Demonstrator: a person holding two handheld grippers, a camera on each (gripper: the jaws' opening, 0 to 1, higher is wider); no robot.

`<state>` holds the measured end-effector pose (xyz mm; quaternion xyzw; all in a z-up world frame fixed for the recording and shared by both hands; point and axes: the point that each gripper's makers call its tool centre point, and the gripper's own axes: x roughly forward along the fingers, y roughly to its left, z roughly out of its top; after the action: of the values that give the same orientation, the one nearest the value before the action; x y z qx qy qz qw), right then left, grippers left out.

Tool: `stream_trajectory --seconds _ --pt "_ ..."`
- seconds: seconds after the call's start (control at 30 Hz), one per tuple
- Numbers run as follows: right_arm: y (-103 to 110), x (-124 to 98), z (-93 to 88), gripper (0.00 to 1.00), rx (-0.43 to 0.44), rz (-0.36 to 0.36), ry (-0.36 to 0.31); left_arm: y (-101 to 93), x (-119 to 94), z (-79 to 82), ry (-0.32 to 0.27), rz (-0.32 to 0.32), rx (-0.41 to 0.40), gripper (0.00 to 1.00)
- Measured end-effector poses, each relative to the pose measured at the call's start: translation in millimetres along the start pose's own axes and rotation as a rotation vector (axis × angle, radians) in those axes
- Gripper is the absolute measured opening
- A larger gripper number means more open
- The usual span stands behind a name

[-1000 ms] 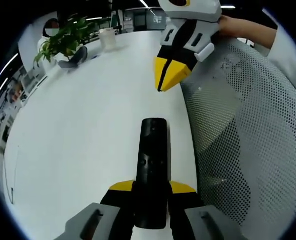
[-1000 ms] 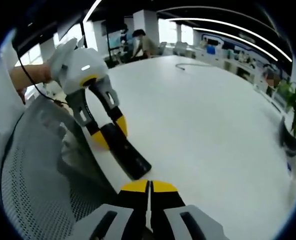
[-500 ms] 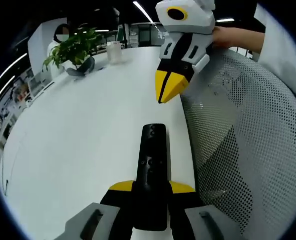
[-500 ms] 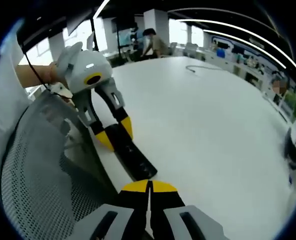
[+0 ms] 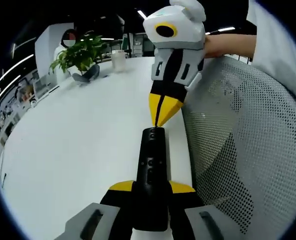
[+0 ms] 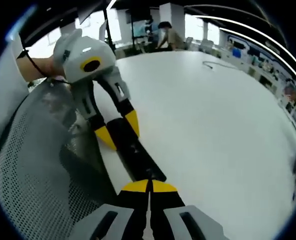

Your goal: Press the specified remote control buttons in sequence, fully releasing each button before pressing the next.

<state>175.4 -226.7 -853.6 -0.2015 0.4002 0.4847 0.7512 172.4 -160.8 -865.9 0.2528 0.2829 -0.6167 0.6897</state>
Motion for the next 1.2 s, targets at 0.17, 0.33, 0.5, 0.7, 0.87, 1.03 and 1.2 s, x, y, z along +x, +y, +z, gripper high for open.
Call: stream_trajectory --seconds 0.17,0.33,0.5,0.7,0.87,1.03,1.2 --pt "-2.3 0.8 0.0 0.00 -0.012 -0.004 0.007 -0.2 -0.2 0.1 -0.027 0.000 -0.002 0.24" --pt "-5.5 2.9 2.3 0.00 -0.008 -0.006 0.012 -0.9 -0.5 0.5 -0.039 -0.004 -0.001 0.24" --pt "-2.3 3.8 0.8 0.00 -0.082 0.005 0.055 -1.0 -0.5 0.4 -0.055 -0.003 -0.003 0.24" --pt "-1.0 3.9 -1.6 0.00 -0.243 0.034 0.151 -0.4 0.2 0.9 -0.073 0.002 -0.025 0.25" --pt "1.0 5.3 -2.1 0.00 -0.335 0.041 0.228 -1.4 -0.2 1.4 -0.078 0.001 -0.067 0.27" --pt "0.7 4.9 -2.6 0.00 -0.292 0.041 0.250 0.0 -1.1 0.4 -0.068 0.006 -0.078 0.27" --pt "-0.3 5.2 -3.0 0.00 -0.097 0.067 0.256 -1.0 -1.1 -0.7 -0.065 0.011 -0.032 0.26"
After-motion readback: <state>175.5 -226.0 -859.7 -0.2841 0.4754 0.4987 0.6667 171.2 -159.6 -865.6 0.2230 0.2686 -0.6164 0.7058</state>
